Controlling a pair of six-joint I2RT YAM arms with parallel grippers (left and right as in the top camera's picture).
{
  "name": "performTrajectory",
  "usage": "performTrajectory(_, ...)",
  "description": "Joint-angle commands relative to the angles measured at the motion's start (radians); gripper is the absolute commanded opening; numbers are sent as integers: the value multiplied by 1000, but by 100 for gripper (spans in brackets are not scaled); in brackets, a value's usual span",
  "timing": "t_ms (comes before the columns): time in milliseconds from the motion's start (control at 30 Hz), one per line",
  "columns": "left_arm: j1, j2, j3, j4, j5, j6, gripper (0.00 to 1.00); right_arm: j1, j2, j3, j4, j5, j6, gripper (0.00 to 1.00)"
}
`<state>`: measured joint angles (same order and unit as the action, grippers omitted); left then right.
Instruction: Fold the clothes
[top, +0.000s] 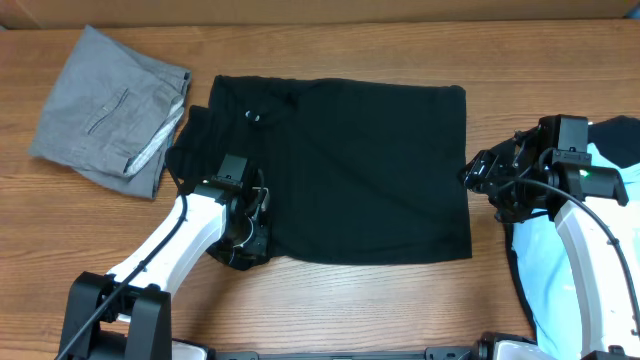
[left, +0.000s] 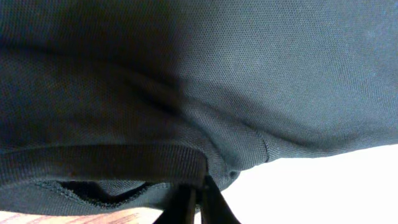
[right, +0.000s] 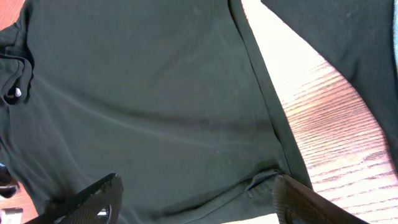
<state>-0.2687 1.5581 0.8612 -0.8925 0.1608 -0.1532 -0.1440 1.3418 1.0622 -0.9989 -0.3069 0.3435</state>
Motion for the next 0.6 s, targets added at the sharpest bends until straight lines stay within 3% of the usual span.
performTrajectory(0,-6,-3,-4,-12,59,11,4,-4,-9,18,2,2,-4,80)
performTrajectory(233,-6,-3,87,-53,60,35,4,-4,-9,18,2,2,-4,80)
performTrajectory(567,-6,4,112,62,23,45,7,-4,-9,18,2,3,-4,80)
